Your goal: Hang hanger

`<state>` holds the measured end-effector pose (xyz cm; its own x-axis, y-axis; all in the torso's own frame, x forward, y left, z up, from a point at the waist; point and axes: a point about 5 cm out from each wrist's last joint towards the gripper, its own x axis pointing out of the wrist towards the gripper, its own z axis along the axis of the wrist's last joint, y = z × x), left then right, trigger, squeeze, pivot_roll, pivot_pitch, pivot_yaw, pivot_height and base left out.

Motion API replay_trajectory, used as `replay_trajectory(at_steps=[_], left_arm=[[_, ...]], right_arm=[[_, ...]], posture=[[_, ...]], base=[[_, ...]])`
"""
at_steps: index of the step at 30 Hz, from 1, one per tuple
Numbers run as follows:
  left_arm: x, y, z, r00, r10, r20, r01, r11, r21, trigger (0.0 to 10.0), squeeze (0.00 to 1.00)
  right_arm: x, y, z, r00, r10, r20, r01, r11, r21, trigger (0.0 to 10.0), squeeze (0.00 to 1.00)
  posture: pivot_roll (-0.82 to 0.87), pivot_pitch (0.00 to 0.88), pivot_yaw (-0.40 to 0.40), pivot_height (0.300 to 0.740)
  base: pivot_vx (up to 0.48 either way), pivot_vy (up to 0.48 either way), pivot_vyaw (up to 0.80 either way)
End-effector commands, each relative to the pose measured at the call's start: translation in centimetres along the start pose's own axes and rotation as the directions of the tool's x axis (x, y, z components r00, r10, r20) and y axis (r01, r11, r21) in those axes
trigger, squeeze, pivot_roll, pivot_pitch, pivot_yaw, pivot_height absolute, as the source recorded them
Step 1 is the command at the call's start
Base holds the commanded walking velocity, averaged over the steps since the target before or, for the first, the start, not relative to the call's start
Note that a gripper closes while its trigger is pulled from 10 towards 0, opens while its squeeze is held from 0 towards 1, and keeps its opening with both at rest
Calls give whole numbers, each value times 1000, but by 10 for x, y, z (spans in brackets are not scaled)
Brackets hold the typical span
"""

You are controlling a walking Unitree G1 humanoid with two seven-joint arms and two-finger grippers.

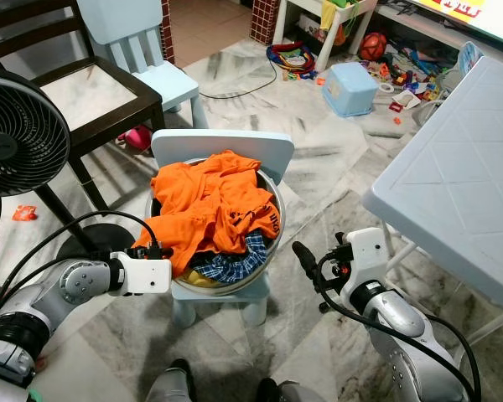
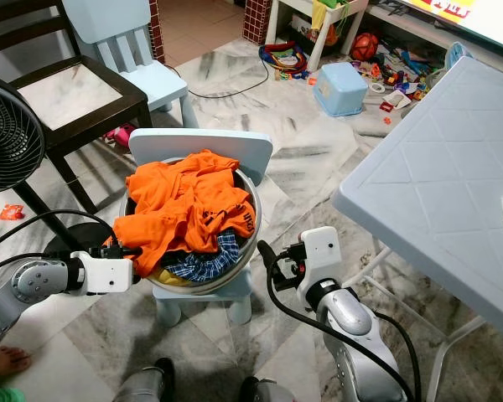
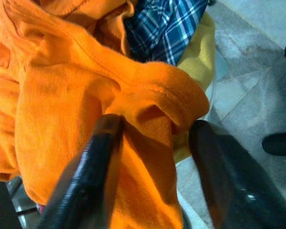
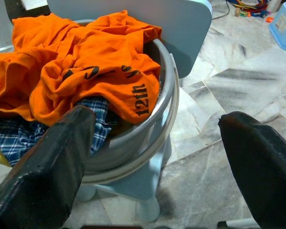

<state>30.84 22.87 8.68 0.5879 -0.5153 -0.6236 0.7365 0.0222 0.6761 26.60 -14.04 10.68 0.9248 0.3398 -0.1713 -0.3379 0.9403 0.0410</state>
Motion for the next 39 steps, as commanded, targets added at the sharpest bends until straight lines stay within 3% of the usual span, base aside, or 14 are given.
replay_trajectory(at_steps=[1,12,15,17,21,23,26,27,29,31,32,35,37,39], left_arm=[[3,-5,1,1000,-25,2,25,1000,10,0,0],[6,-4,0,1000,-6,7,6,1000,-30,0,0],[4,0,-2,998,58,-3,-58,997,-41,0,0],[5,8,2,992,124,21,-121,987,-101,0,0],[7,19,7,965,257,53,-226,916,-331,0,0],[8,19,7,963,265,55,-229,904,-361,0,0],[10,27,6,933,358,38,-278,783,-557,0,0],[10,35,7,907,419,26,-300,690,-659,0,0],[11,41,8,889,458,19,-308,628,-715,0,0],[9,57,7,841,541,-19,-330,484,-810,0,0],[9,57,7,841,541,-19,-330,484,-810,0,0],[6,72,6,767,633,-105,-378,313,-871,0,0],[11,71,13,755,646,-117,-352,248,-903,0,0],[17,64,18,772,627,-103,-339,269,-902,0,0]], right_arm=[[-5,-3,-1,1000,-13,-8,13,1000,-8,10000,0],[-5,-6,1,999,-41,9,41,999,-18,10000,0],[-6,-5,1,999,-40,11,40,999,-26,10000,0],[-6,-6,1,999,-47,15,47,999,-26,10000,0],[-6,-6,1,998,-55,18,55,998,-27,10000,0],[-6,-6,1,998,-54,18,55,998,-28,10000,0],[-5,-7,1,998,-55,19,56,998,-32,10000,0],[-5,-7,1,998,-55,19,55,998,-32,10000,0],[-5,-8,1,998,-53,19,53,998,-31,10000,0],[-4,-7,1,998,-51,20,52,998,-32,10000,0],[-4,-7,1,998,-51,20,52,998,-32,10000,0],[-3,-5,1,999,-49,23,50,998,-29,10000,0],[-3,-4,1,999,-45,23,46,999,-29,10000,0],[-4,-4,1,999,-43,22,44,999,-31,10000,0]], posture=[[57,188,-90,740],[53,197,-88,740],[54,198,-86,740],[55,199,-85,740],[57,200,-89,740],[57,200,-89,740],[57,197,-95,740],[57,196,-96,740],[60,193,-96,740],[61,190,-95,740],[61,190,-95,740],[57,185,-98,740],[54,183,-102,740],[52,181,-105,740]], base=[[0,0,0],[0,0,0],[0,0,0],[0,0,0],[0,0,0],[0,0,0],[0,0,0],[0,0,0],[0,0,0],[0,0,0],[0,0,0],[0,0,0],[0,0,0],[0,0,0]])
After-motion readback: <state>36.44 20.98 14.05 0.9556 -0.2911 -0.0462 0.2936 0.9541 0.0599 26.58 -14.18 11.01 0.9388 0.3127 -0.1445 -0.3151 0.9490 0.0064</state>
